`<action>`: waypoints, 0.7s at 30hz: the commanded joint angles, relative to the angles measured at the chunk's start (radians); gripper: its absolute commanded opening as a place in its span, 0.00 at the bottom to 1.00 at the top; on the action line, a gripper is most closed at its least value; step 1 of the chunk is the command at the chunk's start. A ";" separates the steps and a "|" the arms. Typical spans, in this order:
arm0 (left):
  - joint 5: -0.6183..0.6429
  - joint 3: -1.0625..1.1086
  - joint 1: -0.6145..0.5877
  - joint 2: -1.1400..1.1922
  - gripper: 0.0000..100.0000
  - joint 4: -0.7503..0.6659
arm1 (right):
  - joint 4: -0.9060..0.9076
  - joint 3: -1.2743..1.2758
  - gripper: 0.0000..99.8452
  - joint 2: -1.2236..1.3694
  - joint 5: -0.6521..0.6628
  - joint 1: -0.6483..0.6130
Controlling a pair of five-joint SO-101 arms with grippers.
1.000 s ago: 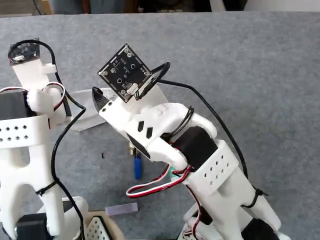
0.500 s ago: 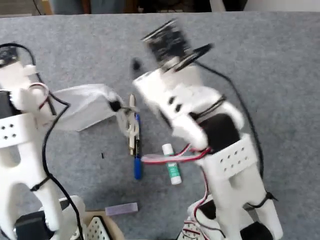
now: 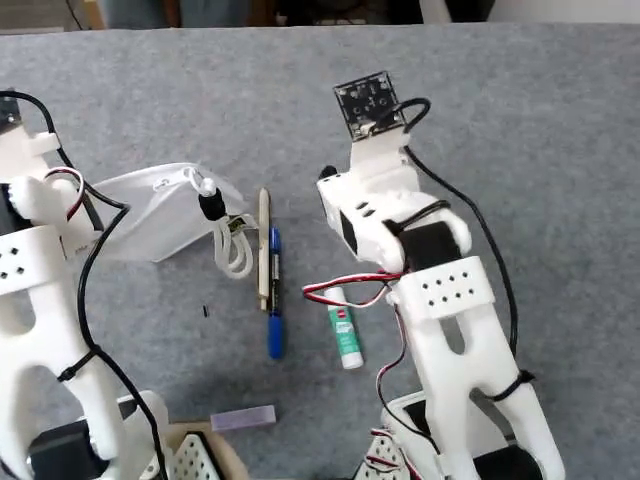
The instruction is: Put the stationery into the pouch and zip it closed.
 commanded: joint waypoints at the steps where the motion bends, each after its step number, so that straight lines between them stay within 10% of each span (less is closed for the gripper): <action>1: 0.005 -0.002 -0.022 0.028 0.03 0.005 | -0.037 -0.027 0.17 0.070 -0.037 -0.061; 21: 0.005 -0.001 -0.022 0.028 0.03 0.005 | 0.057 -0.475 0.17 0.806 -0.117 -0.138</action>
